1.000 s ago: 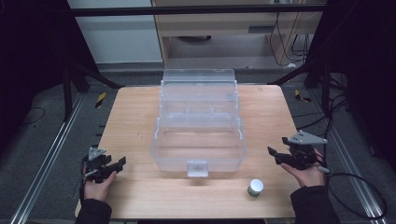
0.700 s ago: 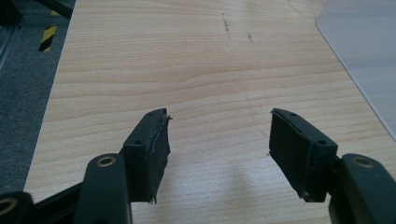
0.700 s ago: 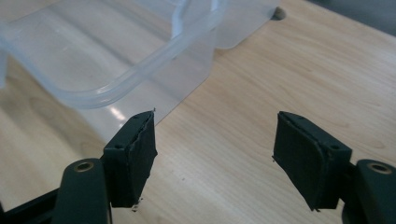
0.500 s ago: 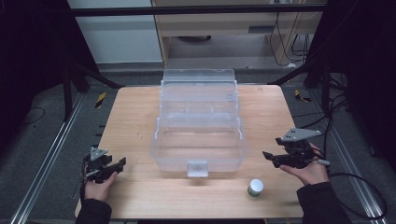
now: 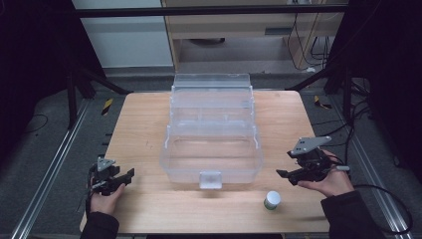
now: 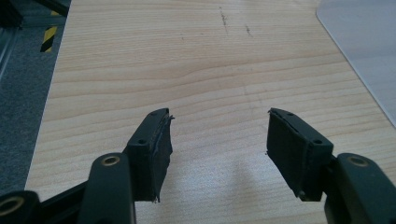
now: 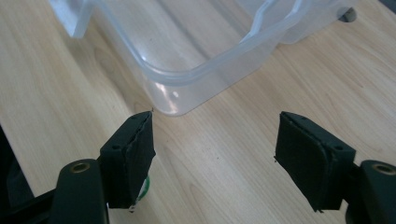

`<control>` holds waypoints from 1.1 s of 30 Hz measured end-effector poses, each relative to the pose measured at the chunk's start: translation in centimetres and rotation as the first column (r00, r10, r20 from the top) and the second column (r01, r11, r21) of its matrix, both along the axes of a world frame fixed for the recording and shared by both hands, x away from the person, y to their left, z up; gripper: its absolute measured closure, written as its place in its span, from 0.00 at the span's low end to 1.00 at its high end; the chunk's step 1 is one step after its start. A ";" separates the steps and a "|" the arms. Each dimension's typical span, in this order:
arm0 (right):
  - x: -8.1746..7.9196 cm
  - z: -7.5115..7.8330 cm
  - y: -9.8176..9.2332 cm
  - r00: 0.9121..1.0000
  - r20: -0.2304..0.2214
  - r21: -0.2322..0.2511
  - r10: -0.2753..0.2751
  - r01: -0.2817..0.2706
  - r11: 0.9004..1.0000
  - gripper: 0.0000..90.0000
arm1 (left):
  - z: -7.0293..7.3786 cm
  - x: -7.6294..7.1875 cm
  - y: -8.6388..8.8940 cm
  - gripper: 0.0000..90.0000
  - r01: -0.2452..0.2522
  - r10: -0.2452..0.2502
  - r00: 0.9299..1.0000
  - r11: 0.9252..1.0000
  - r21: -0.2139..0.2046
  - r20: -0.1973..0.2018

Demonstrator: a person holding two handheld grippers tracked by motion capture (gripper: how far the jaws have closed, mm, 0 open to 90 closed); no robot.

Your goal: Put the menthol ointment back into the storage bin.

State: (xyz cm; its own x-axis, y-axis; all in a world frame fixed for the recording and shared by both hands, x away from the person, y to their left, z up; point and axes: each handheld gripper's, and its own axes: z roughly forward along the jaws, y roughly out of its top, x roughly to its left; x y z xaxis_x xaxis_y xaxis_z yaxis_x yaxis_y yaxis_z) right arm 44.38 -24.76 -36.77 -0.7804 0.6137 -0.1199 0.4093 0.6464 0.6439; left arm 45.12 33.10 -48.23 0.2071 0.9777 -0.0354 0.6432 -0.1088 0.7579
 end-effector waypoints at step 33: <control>-1.1 -1.7 3.6 0.938 -0.216 -0.228 0.270 -0.317 0.921 0.33 | -0.1 0.1 -0.2 0.43 0.012 -0.012 1.000 1.000 0.014 -0.007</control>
